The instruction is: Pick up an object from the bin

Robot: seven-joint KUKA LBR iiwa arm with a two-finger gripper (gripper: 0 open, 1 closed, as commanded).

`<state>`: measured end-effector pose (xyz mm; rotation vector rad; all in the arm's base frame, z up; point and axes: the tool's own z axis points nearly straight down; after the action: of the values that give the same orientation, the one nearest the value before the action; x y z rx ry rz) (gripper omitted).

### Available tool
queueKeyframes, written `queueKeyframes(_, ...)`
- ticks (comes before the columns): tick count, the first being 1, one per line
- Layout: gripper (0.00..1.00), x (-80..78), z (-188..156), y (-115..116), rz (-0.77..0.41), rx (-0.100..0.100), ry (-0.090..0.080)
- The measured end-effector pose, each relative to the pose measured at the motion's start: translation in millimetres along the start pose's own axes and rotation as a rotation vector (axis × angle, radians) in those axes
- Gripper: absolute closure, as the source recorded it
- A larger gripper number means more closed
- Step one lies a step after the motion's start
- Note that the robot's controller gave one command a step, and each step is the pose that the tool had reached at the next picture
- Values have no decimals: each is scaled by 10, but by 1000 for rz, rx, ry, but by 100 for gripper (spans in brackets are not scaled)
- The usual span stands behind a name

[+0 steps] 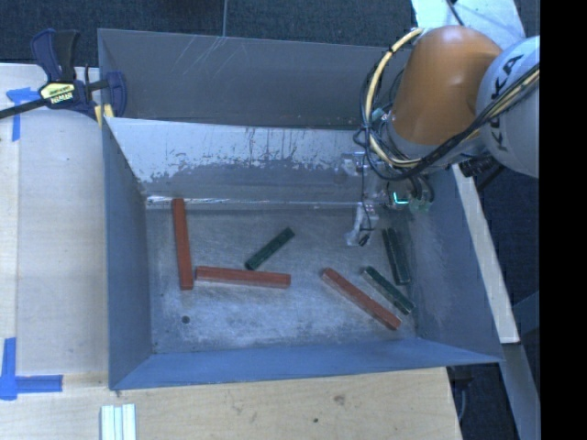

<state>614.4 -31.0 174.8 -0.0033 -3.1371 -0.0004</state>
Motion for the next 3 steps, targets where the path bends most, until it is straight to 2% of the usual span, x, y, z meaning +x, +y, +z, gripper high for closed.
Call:
queueKeyframes(1, 0, 169, 1075, 1195, -124, -1, 0)
queueKeyframes(2, 0, 248, 732, 1779, -533, -1, -13)
queueKeyframes(3, 0, -143, 621, 1413, -539, 3, -13)
